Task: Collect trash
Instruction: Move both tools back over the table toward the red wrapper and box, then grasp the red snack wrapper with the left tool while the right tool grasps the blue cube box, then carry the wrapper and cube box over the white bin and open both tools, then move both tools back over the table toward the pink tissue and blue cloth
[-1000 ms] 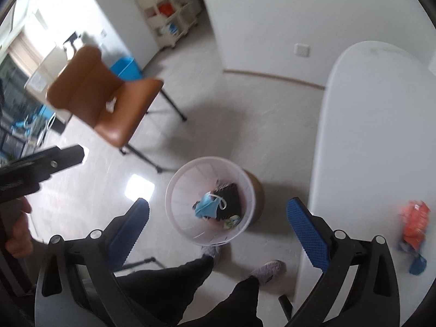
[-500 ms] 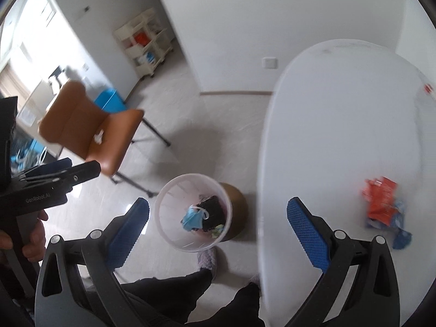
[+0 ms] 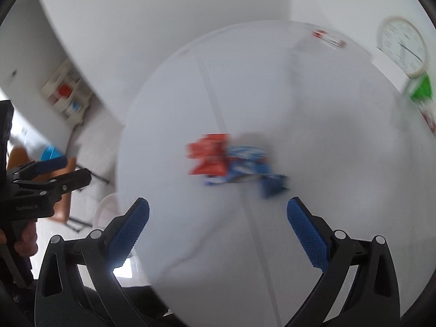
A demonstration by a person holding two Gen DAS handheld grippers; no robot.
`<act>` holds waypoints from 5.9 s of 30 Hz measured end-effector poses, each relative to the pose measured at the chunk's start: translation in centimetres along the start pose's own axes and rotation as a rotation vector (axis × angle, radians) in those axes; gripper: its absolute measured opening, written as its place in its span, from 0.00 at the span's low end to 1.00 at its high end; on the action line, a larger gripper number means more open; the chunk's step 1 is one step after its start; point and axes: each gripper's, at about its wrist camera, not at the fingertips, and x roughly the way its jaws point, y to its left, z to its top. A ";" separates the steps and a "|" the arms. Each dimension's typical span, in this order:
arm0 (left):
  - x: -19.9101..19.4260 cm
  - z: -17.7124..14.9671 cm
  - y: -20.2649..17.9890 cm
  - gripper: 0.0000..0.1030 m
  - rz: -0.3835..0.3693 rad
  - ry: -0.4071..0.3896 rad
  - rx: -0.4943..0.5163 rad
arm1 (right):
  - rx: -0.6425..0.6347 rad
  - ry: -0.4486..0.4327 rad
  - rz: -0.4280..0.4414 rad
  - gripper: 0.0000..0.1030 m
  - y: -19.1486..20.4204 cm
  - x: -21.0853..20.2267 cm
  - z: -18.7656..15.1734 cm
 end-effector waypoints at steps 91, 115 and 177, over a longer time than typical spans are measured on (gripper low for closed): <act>-7.6 -12.3 21.3 0.33 0.279 0.028 -0.468 | -0.276 0.174 0.457 0.51 26.1 6.5 2.1; 4.0 -18.3 28.8 0.88 0.107 0.219 -0.659 | -0.470 0.293 0.388 0.51 31.1 9.1 -0.4; -8.7 -5.3 16.3 0.92 0.309 -0.053 -0.344 | -0.219 0.011 0.243 0.97 17.0 0.7 3.8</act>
